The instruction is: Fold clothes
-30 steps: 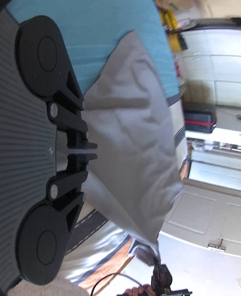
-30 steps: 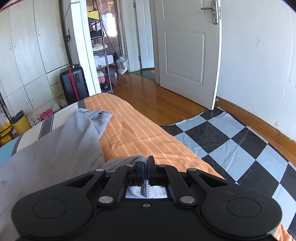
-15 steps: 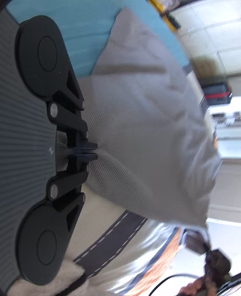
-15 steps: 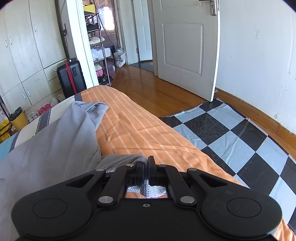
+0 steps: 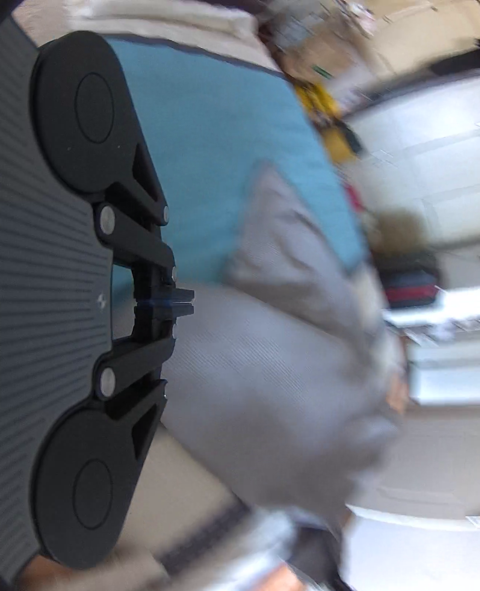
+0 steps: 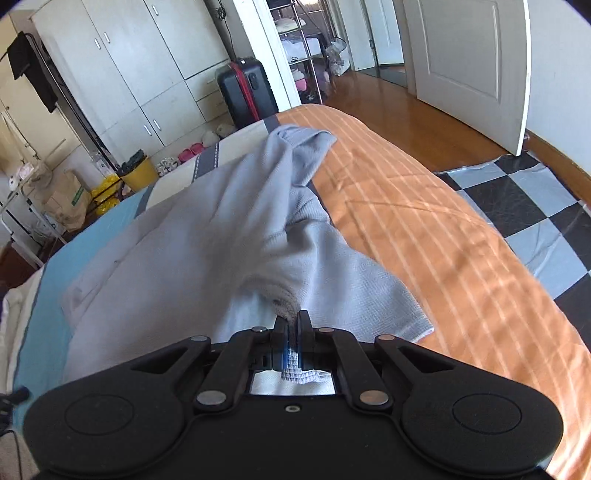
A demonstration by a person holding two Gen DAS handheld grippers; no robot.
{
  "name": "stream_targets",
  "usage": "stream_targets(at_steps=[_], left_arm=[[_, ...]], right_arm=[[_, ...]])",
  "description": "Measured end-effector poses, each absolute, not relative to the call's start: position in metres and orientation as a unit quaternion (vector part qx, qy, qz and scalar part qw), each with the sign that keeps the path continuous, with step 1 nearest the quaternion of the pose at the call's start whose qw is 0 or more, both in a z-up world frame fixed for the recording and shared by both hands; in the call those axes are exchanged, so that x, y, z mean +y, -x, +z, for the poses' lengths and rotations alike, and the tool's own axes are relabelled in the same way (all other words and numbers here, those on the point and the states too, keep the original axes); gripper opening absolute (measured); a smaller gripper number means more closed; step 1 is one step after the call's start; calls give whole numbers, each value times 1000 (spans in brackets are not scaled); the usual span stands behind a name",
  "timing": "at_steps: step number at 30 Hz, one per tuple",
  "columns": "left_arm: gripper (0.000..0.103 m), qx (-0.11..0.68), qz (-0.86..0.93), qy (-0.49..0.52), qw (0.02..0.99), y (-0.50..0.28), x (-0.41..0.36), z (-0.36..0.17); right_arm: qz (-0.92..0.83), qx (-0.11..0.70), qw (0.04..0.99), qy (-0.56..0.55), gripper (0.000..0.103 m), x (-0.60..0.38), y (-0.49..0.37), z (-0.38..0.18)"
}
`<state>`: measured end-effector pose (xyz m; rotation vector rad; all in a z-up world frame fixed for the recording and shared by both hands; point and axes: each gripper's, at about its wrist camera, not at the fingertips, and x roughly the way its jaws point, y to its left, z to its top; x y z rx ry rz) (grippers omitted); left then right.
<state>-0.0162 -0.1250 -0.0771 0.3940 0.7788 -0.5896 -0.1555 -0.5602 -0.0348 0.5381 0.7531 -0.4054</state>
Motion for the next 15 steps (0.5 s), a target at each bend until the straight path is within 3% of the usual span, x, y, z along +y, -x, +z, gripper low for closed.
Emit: stream_targets(at_steps=[4,11,15], left_arm=[[2,393,-316,-130,854,11,-132,-79],[4,361,-388,-159,833,13,-194,-68],[6,346,-421,-153,824,-13,-235,-69]], right_arm=[[-167,330,882,-293,6,-558,158,-23],[-38,325,895,-302,13,-513,134,-9],[-50,314,885,-339,18,-534,118,-9]])
